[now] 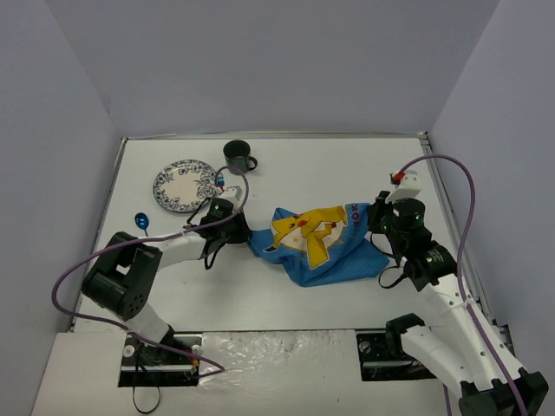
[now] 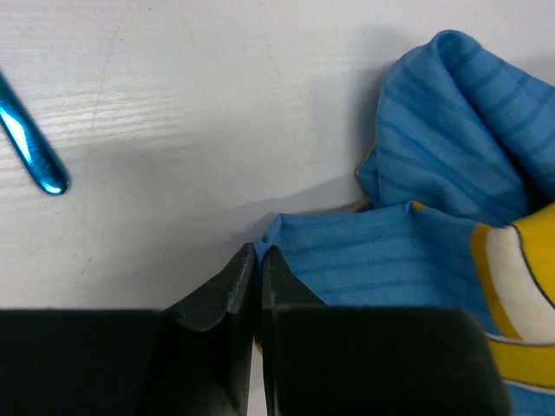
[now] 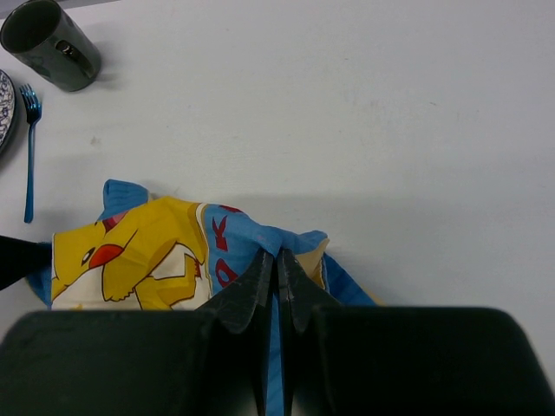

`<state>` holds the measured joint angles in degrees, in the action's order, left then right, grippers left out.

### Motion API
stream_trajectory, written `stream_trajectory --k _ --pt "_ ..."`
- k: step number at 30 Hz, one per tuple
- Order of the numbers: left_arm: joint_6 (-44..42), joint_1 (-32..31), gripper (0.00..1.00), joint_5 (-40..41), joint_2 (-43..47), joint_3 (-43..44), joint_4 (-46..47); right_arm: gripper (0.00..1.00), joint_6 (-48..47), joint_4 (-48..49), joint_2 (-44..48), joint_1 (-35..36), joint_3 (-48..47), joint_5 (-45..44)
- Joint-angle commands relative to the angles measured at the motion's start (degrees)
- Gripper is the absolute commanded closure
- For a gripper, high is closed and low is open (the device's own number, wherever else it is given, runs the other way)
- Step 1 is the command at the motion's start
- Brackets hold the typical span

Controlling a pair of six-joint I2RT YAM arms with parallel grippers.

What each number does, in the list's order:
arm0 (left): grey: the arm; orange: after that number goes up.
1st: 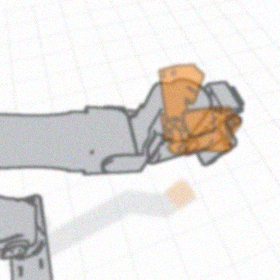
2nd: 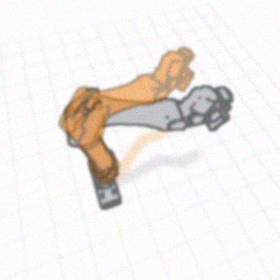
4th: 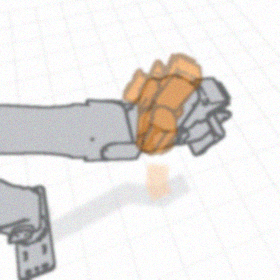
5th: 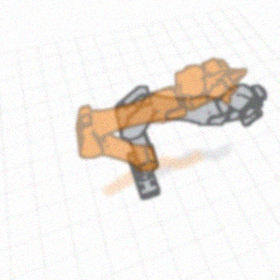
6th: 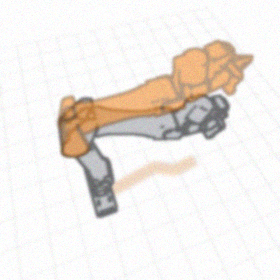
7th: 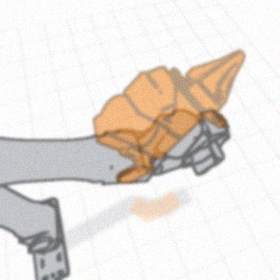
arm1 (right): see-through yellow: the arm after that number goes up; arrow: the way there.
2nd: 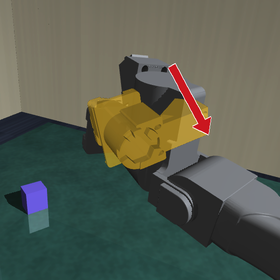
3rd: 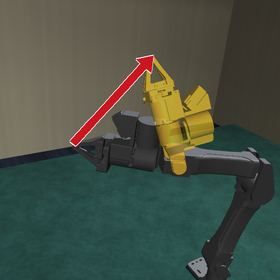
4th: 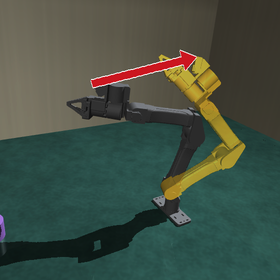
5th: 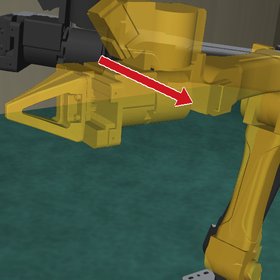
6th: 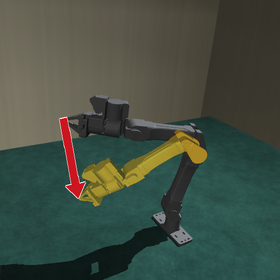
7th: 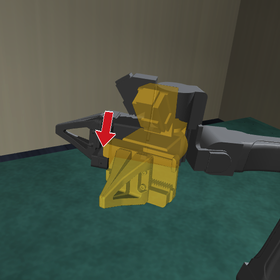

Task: Set the dinner table for one person

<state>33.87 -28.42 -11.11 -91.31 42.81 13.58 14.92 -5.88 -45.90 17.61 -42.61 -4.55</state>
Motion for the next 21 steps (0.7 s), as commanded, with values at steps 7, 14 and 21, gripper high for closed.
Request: stream_trajectory --k 7,14,21 --pt "-7.50 0.04 1.00 13.47 26.61 12.29 -18.07 1.00 -3.32 1.49 -2.00 -0.73 -13.63 -5.57" --pt "-12.00 0.12 1.00 17.43 33.62 14.83 -20.15 1.00 -4.52 1.13 -2.72 -0.83 -18.44 -10.04" --pt "-16.37 0.04 1.00 15.87 37.96 18.48 -19.82 1.00 -6.78 1.18 -1.33 -0.91 -23.41 -12.03"
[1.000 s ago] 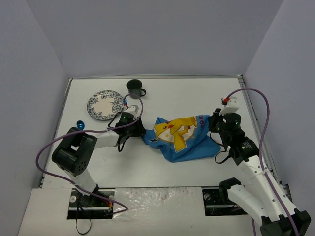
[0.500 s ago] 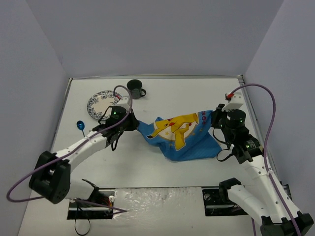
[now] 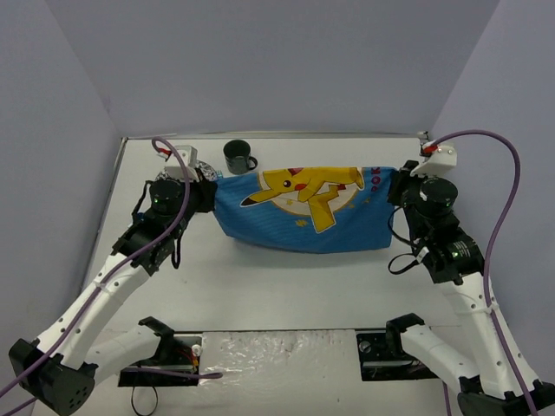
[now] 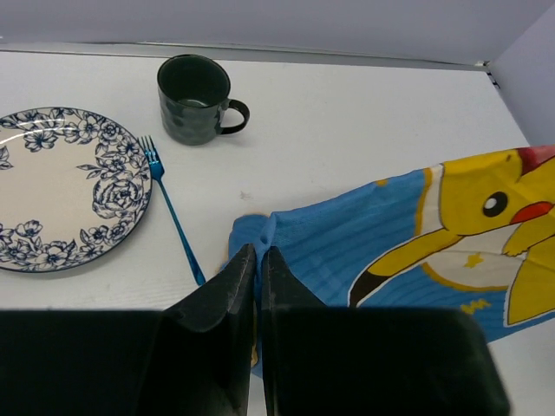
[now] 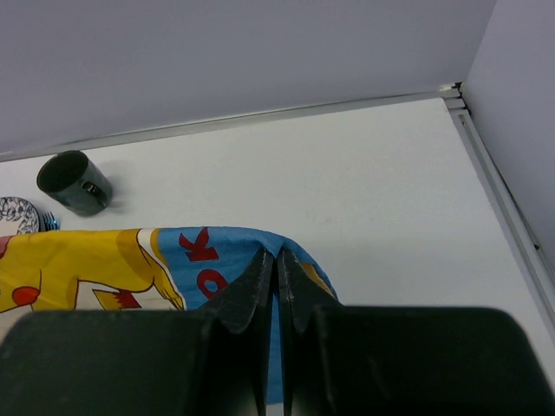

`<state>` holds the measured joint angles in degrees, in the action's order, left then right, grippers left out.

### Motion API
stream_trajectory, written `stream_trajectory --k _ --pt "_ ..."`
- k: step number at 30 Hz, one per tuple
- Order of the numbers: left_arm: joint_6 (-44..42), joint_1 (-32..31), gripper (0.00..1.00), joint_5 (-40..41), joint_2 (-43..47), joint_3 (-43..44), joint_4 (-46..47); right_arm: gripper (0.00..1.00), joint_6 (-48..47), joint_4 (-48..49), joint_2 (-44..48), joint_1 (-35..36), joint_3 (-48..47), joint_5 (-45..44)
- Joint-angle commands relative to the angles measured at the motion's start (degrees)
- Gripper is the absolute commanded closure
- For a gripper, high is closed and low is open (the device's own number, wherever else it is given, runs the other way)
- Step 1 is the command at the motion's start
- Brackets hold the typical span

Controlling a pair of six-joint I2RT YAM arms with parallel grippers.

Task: Set the dinner table for one person

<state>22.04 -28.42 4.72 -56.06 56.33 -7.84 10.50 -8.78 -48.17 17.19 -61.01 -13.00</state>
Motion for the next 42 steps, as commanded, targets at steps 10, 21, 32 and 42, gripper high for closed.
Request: stream_trajectory --k 10,21,32,42 --pt "-9.80 -0.05 1.00 -4.79 11.29 11.61 -1.30 1.00 -5.32 3.17 8.60 -0.49 -8.40 -4.57" --pt "-4.81 -0.14 1.00 -15.46 17.61 13.37 -5.17 1.00 -3.34 -4.44 14.60 -0.40 -12.55 -3.92" --pt "3.15 0.13 1.00 -2.09 0.12 3.49 0.21 1.00 5.36 -8.01 1.73 -0.55 -4.41 -16.11" --pt "6.67 3.19 0.95 4.00 -32.89 1.62 21.55 1.00 7.87 12.47 -27.68 -14.79 5.02 -0.54"
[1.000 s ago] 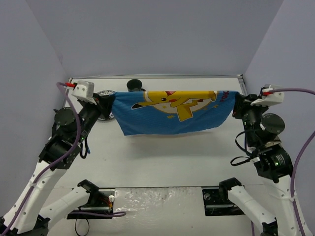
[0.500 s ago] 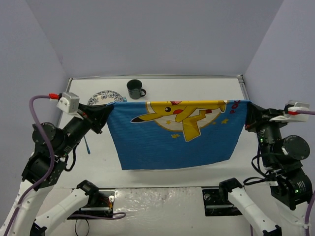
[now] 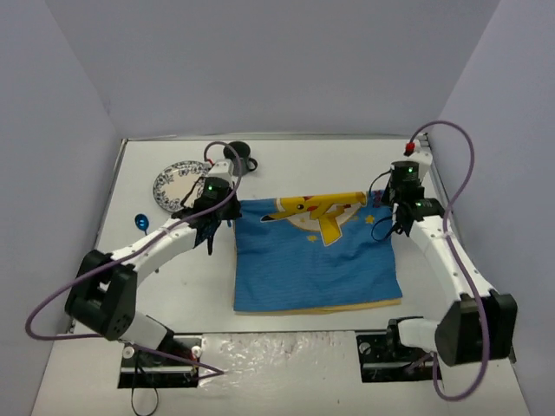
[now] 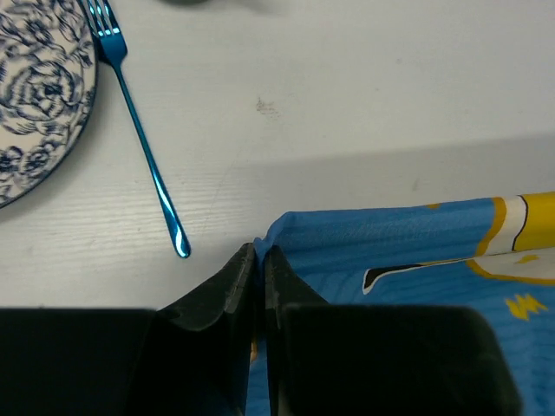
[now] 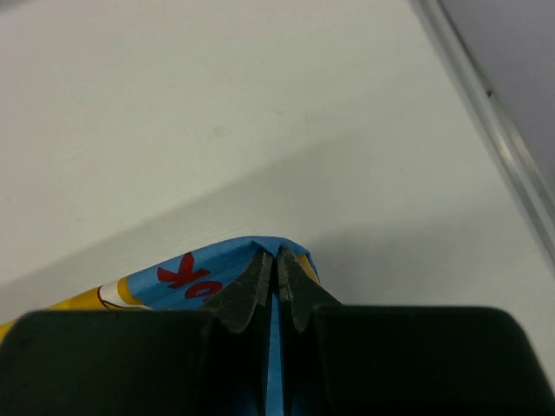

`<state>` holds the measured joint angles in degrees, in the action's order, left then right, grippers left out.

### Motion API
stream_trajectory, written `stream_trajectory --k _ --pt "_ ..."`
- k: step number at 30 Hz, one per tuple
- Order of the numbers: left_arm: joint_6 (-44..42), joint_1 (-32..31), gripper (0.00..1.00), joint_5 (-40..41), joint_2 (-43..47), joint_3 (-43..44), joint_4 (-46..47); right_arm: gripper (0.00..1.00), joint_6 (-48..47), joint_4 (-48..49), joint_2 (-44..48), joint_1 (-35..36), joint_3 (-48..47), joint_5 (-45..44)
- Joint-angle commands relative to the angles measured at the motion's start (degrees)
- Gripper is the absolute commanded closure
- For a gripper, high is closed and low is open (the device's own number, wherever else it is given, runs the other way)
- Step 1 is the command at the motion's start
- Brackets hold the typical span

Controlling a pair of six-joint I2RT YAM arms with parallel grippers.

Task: Set the dinner table for one person

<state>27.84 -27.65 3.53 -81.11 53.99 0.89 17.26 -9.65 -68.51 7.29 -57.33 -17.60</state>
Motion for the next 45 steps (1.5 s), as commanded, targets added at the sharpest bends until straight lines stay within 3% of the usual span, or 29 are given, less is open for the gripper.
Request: stream_trajectory --k 1,10,14,17,19,21,25,29,34,40,45 --pt "0.54 2.85 0.94 4.56 -10.33 5.38 12.96 1.00 0.73 14.59 -9.90 -5.24 1.06 4.55" --pt "-3.24 5.59 0.78 0.86 -23.32 18.98 10.08 1.00 -4.69 17.82 -29.07 -7.02 -7.64 7.94" --pt "-6.29 6.00 0.66 1.13 -26.34 22.70 7.73 0.89 -5.28 18.11 -32.20 -8.54 -11.12 8.87" --pt "-8.02 6.52 0.50 1.45 -27.36 25.97 5.79 0.72 -6.03 17.77 -33.44 -8.68 -14.30 9.31" --pt "-8.22 6.64 0.32 1.65 -26.96 27.92 3.21 0.55 -5.92 17.02 -32.46 -8.69 -15.35 9.98" --pt "-7.00 6.29 0.21 1.22 -24.26 28.88 -0.03 0.34 -5.04 16.24 -29.31 -8.52 -15.17 11.81" --pt "-2.45 2.27 0.06 3.72 -17.41 26.85 -9.50 0.18 -1.36 14.78 -21.48 -8.43 -8.93 14.58" --pt "3.51 -3.36 0.05 6.69 -12.48 22.35 -16.38 0.15 3.79 14.47 -15.19 -8.24 0.11 19.55" --pt "9.04 -9.20 0.07 7.02 -10.47 12.31 -16.11 0.16 7.68 14.13 -10.27 -7.64 9.72 23.04" --pt "14.15 -10.58 0.25 5.96 -14.75 7.29 -12.76 0.23 9.97 15.61 -10.66 -7.64 17.14 22.18" --pt "15.72 -10.33 0.37 6.46 -19.28 6.28 -12.30 0.31 12.71 17.72 -16.76 -7.74 18.22 21.75"
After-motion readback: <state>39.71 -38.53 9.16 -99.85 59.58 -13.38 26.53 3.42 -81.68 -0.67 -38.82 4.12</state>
